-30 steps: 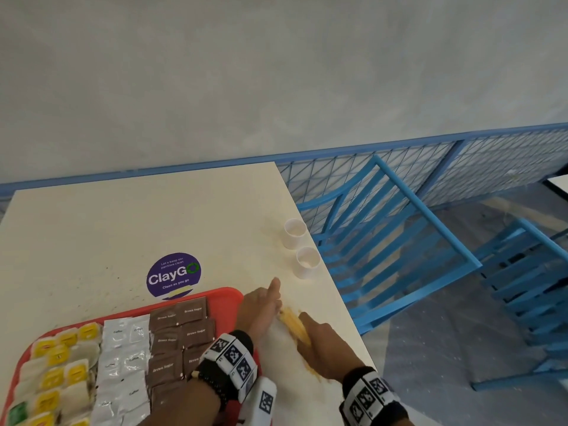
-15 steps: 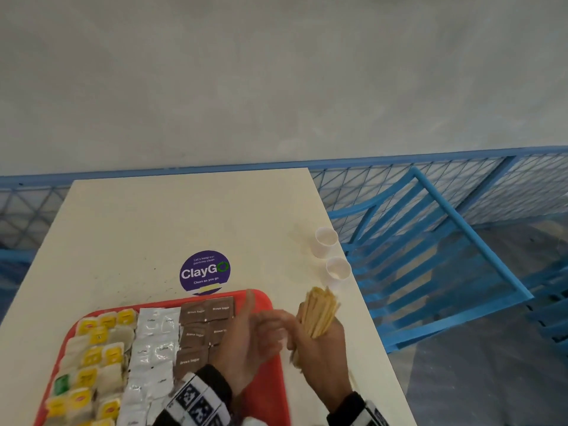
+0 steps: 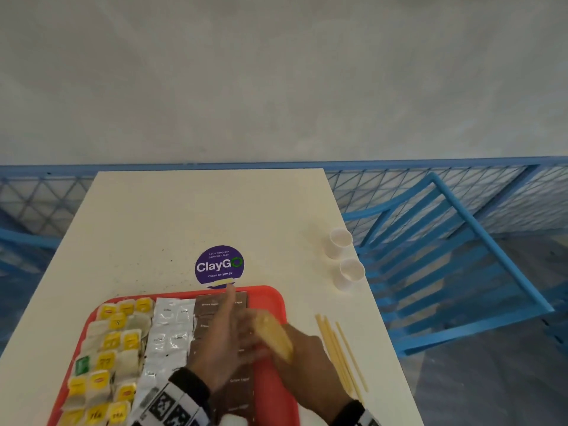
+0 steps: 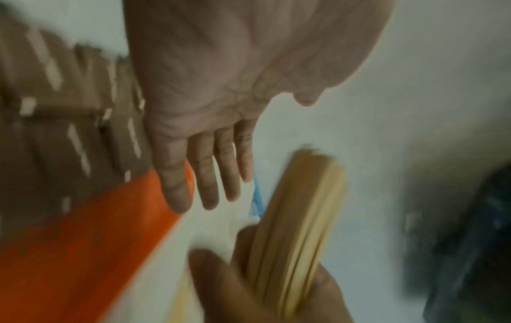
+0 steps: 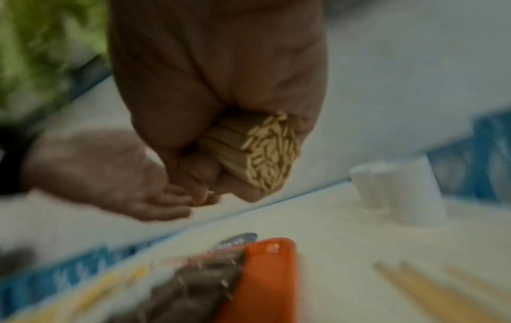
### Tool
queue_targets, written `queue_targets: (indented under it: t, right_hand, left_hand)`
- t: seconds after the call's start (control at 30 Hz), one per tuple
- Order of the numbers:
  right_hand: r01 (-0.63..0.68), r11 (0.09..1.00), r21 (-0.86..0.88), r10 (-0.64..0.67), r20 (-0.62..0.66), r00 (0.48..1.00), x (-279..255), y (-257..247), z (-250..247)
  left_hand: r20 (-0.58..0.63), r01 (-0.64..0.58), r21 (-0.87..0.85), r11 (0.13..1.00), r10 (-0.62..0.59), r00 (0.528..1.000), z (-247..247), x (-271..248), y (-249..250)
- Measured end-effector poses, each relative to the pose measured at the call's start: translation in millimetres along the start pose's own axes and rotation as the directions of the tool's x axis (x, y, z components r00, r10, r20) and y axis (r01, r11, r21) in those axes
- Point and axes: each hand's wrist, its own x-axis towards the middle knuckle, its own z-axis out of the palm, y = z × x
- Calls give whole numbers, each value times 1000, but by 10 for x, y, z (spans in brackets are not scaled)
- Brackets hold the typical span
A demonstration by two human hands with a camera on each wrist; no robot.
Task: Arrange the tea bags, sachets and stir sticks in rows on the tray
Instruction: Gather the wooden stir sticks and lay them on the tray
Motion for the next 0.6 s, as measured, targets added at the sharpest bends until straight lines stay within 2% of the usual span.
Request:
queue_targets:
  t: [0.03, 0.07, 0.1, 0.17, 0.2, 0.23, 0.3, 0.37, 0.4, 0.47, 0.5, 0.57, 0.6]
  right_hand:
    - [-16, 972, -236, 44, 113, 993, -40, 55, 32]
    - [-23, 924, -383, 105, 195, 975, -70, 81, 58]
    - [-10, 898, -441, 125, 232, 965, -101, 76, 83]
    - [21, 880, -475, 128, 280, 951, -131, 57, 151]
    - [29, 872, -488, 121, 271, 955, -133, 26, 174]
    - [12, 872, -490, 127, 250, 960, -133, 16, 204]
    - [-26, 884, -466, 154, 238, 959, -152, 26, 269]
    - [-67, 906, -418, 177, 231, 957, -199, 12, 321]
    - [-77, 929, -361, 168, 227, 959, -219, -1, 321]
    - [-45, 980, -192, 91, 240, 966, -239, -65, 249]
    - [-38, 997, -67, 56, 292, 955, -233, -86, 211]
    - [-152, 966, 211, 38, 465, 885, -208, -101, 149]
    - [-217, 932, 289, 39, 516, 855, -197, -82, 145]
  left_hand:
    - [-28, -53, 174, 983, 59, 998, -36, -34, 37]
    - [-17, -105, 363, 926, 119, 993, -42, -77, 49]
    - [17, -133, 552, 823, 148, 989, -39, -102, 20]
    - [156, -183, 799, 573, 96, 983, 8, -152, -137]
    - [184, -208, 854, 478, 97, 978, 8, -132, -251]
    - [158, -215, 892, 397, 172, 972, -24, -71, -360]
    - [99, -184, 960, 212, 357, 929, -120, 58, -504]
    - [149, -153, 988, -25, 418, 896, -130, 103, -529]
    - [185, -156, 982, -103, 426, 886, -116, 108, -519]
    - [234, -216, 972, -93, 441, 867, -68, 82, -441]
    - [267, -251, 963, -95, 433, 861, -73, 99, -419]
    - [340, -321, 940, -115, 365, 866, -87, 135, -379]
    - [374, -353, 927, -122, 322, 870, -103, 176, -377]
